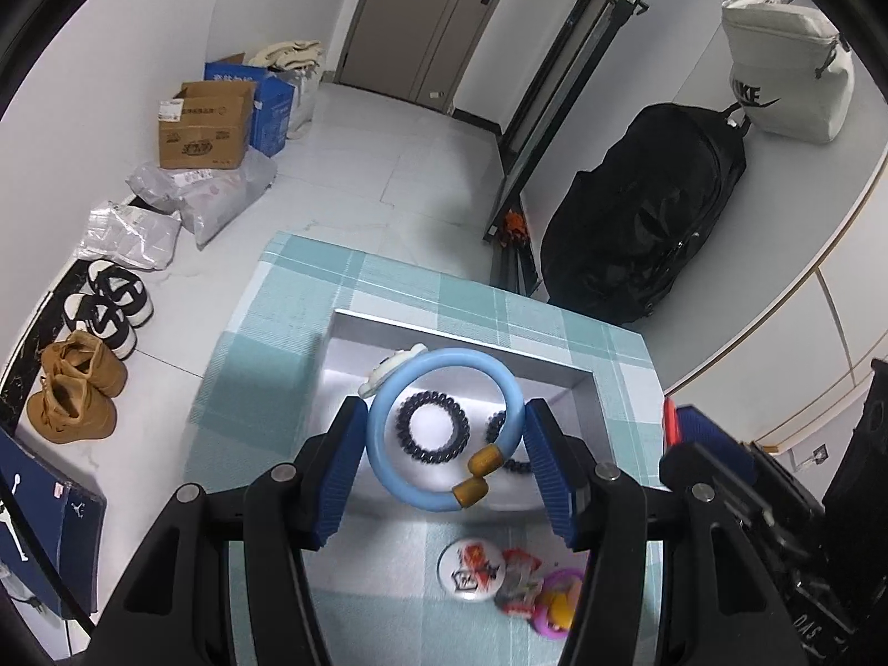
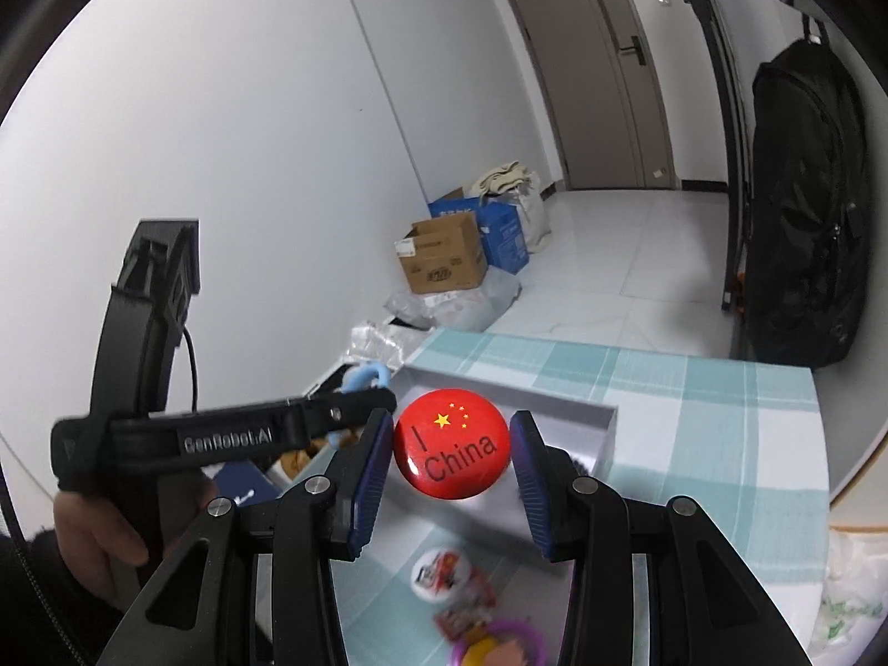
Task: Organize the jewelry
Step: 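Lower the blue ring and red badge into the box and open both grippers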
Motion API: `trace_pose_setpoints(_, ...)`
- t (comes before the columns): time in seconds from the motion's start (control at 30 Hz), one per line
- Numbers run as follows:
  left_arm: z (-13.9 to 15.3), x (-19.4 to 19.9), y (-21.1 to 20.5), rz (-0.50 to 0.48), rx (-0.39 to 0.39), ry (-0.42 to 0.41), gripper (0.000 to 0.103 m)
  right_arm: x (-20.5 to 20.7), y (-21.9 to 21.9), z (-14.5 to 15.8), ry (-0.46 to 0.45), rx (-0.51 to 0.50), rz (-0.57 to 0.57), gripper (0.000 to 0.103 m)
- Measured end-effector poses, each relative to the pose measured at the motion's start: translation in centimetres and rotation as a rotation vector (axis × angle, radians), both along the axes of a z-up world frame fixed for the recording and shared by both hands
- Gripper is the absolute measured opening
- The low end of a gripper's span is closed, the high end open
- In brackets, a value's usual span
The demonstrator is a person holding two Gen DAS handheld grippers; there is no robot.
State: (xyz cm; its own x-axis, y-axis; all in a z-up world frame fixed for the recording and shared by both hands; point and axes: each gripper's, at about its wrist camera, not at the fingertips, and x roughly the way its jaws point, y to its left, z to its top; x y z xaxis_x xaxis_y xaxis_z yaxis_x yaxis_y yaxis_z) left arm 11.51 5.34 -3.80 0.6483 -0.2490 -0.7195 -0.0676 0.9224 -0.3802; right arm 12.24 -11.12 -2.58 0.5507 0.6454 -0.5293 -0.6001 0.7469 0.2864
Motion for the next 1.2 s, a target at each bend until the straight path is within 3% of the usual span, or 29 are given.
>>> trace_pose_setpoints(0.37,-1.4,3.5,-1.1,-0.038,0.009,0.060,0.052,5.4,0.1,-1.8,0.056,0.023,0.014,0.042)
trace_pose_setpoints(0.9,-2.6,4.5,-1.2,-0.072,0.014,0.102,0.052,8.0,-0.4,-4.2,0.187,0.024,0.029,0.043)
trace_pose_setpoints(0.97,-2.6,4.7,-1.2,-0.070,0.020,0.107,0.053,8.2,-0.3,-4.4,0.198,0.023,0.025,0.044)
trace_pose_setpoints(1.07,-2.5,4.6,-1.4,-0.102,0.010,0.105,0.053,8.4,-0.4,-4.8,0.222,0.013,0.009,0.056)
trace_pose_setpoints(1.2,-2.0,3.9,-2.1,-0.133,0.021,0.074,0.064,7.7,-1.2,-3.8,0.177,0.039,-0.012,0.065)
